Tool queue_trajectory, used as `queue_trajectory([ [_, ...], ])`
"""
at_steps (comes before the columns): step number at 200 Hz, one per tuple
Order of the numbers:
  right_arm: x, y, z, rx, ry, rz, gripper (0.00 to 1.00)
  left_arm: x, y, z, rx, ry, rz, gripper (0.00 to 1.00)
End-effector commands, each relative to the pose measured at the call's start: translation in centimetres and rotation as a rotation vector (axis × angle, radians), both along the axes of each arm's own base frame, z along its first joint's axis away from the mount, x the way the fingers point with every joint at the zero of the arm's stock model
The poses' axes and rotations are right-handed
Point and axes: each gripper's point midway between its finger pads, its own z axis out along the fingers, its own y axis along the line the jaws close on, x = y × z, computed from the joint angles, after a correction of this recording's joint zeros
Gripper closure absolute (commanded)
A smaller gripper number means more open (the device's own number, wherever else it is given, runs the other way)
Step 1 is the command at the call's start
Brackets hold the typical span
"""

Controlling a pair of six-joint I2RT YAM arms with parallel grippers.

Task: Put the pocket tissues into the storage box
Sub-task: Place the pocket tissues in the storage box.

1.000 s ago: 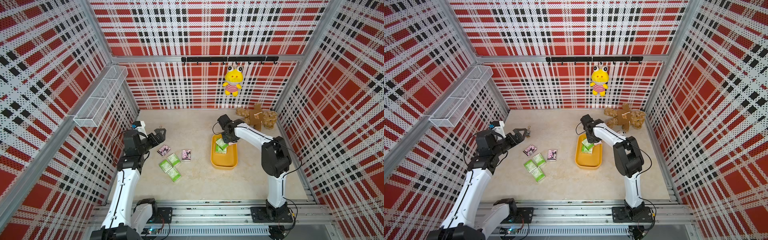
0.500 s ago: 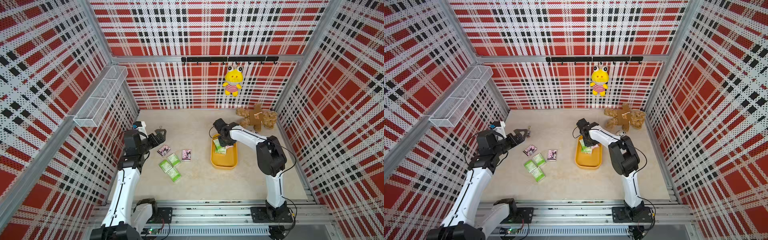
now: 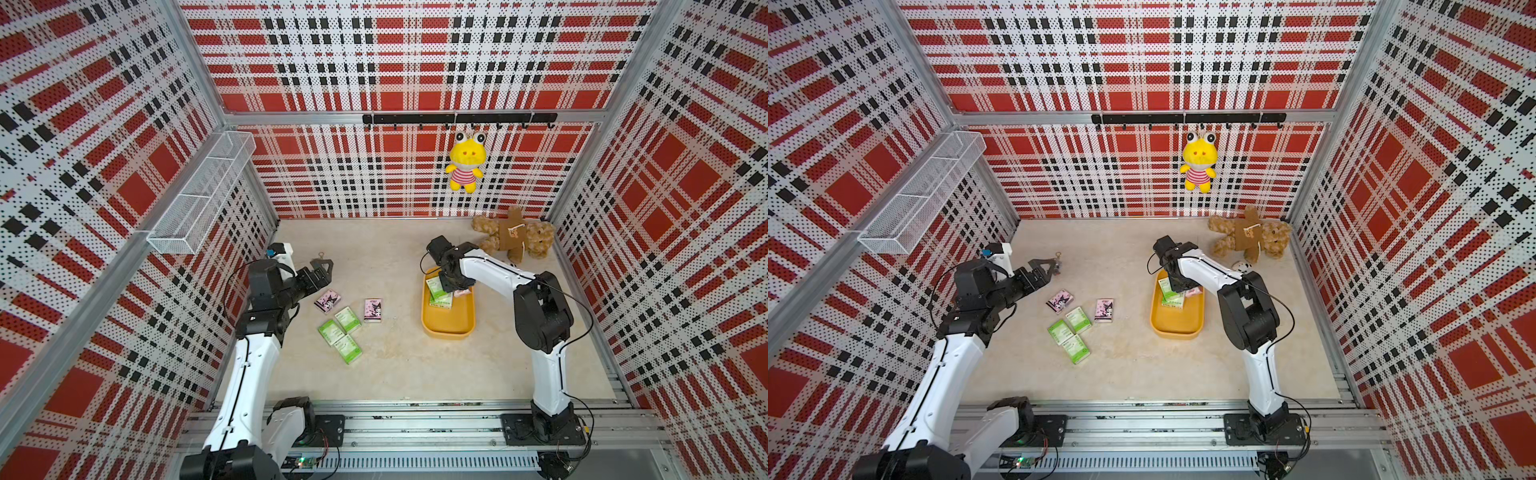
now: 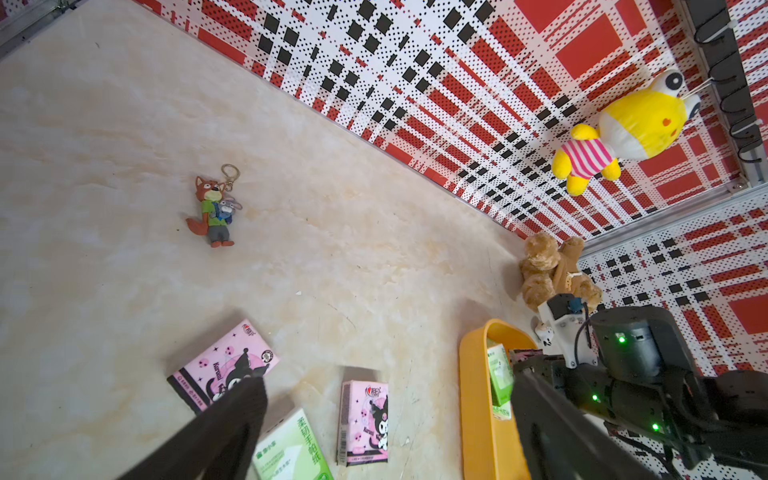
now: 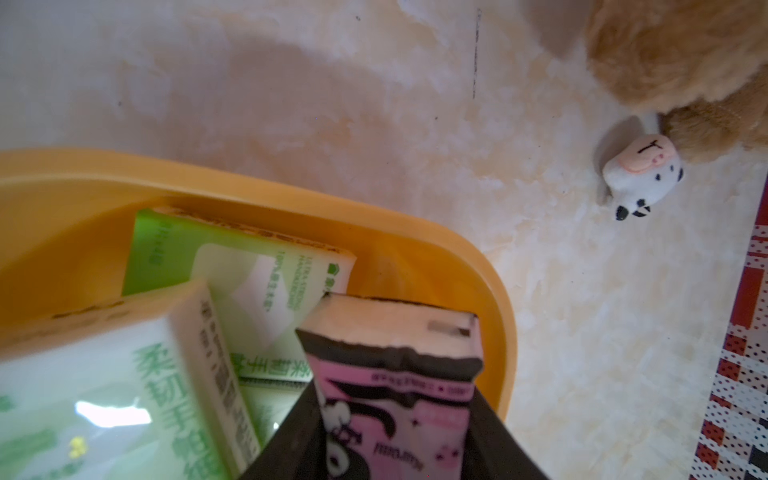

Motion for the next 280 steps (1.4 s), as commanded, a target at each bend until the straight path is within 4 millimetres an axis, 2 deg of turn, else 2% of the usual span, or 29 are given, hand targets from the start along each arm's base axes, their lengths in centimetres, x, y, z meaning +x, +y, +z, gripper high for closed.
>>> queue_trajectory([
  [1, -0.3, -0.1, 0.6, -0.035, -0.009, -0.01, 0.53, 0.1, 0.0, 0.8, 0.023, -0.02, -0.008, 0.01],
  [52, -0.4, 0.5, -1.9, -0.004, 0.013, -0.025, 0.52, -0.2, 0.4, 0.6, 0.033, -0.015, -0.002, 0.01],
  [109, -0.6, 0.8, -3.1, 0.026, 0.014, -0.043, 0.51, -0.2, 0.6, 0.3, 0.038, -0.004, -0.001, 0.01],
  [128, -0.7, 1.7, -3.5, 0.082, 0.018, -0.034, 0.5, -0.2, 0.6, 0.3, 0.038, -0.003, -0.001, 0.01],
  [158, -0.5, 4.1, -3.9, 0.218, 0.02, 0.008, 0.46, -0.2, 0.6, 0.1, 0.038, 0.001, -0.001, 0.01],
  [192, 0.1, 5.3, -3.4, 0.272, 0.002, 0.026, 0.44, -0.3, 0.6, 0.1, 0.038, 0.0, -0.002, 0.01],
  [211, 0.5, 5.1, -3.1, 0.281, -0.012, 0.019, 0.42, -0.3, 0.6, 0.1, 0.038, 0.0, -0.001, 0.01],
  [238, 0.9, 4.7, -2.5, 0.277, -0.023, 0.019, 0.33, -0.4, 0.5, 0.0, 0.035, 0.002, -0.002, 0.01],
  [280, 1.9, 4.1, 1.0, 0.249, -0.102, 0.027, 0.29, -0.4, 0.5, 0.0, 0.03, 0.001, -0.002, 0.01],
])
